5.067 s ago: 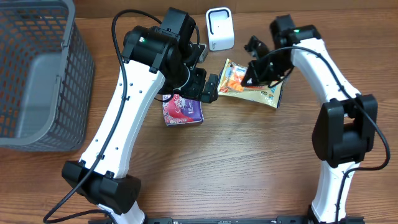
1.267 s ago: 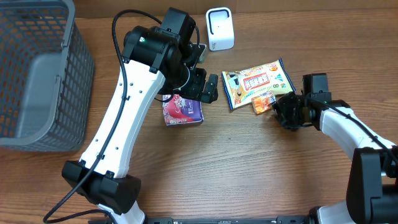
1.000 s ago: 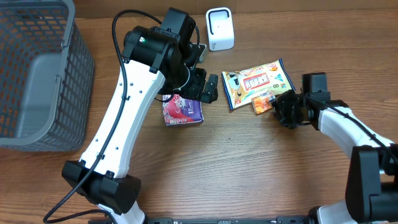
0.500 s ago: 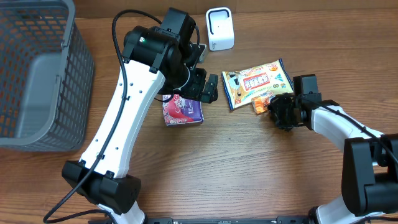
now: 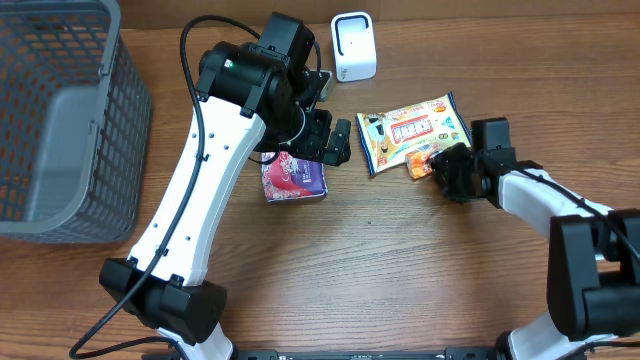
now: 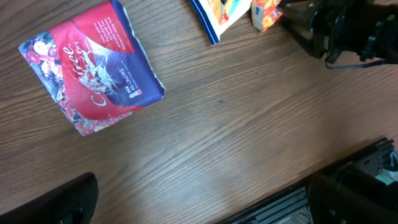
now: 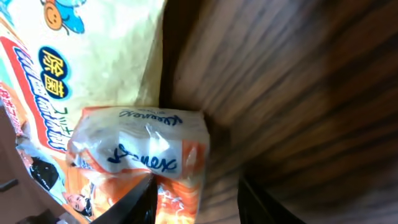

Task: Scan the item barcode

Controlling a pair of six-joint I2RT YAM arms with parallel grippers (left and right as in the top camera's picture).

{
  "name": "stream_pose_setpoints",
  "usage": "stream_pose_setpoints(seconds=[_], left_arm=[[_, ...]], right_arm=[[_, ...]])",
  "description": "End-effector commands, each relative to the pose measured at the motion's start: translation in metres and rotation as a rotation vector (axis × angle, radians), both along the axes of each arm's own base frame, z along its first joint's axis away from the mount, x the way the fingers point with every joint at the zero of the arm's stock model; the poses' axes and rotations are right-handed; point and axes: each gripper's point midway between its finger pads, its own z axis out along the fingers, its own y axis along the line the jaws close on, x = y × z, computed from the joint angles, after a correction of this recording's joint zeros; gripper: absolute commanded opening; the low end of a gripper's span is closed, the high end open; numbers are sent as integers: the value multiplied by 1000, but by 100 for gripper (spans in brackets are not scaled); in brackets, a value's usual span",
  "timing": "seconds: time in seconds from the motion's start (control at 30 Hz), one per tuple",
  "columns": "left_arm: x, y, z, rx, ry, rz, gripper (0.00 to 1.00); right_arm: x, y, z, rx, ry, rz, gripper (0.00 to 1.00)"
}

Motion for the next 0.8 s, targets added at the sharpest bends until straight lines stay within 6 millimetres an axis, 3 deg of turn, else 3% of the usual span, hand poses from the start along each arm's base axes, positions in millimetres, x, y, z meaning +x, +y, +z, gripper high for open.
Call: stream_pose_setpoints(seconds=[0.0,0.2,0.63,0.77], left_arm=[[0,0,-2,9,-6,-21,100],[0,0,-2,9,-6,-21,100],[0,0,-2,9,-6,-21,100],[0,0,-2,9,-6,-21,100]], right_arm=[[-7,-3,-15,2,56,-35,42],[-5,-6,-16,-6,58,-63,42],[2,-12,-24,-11,65,-151,31],[2,-12,-26,-11,66,-151,4]])
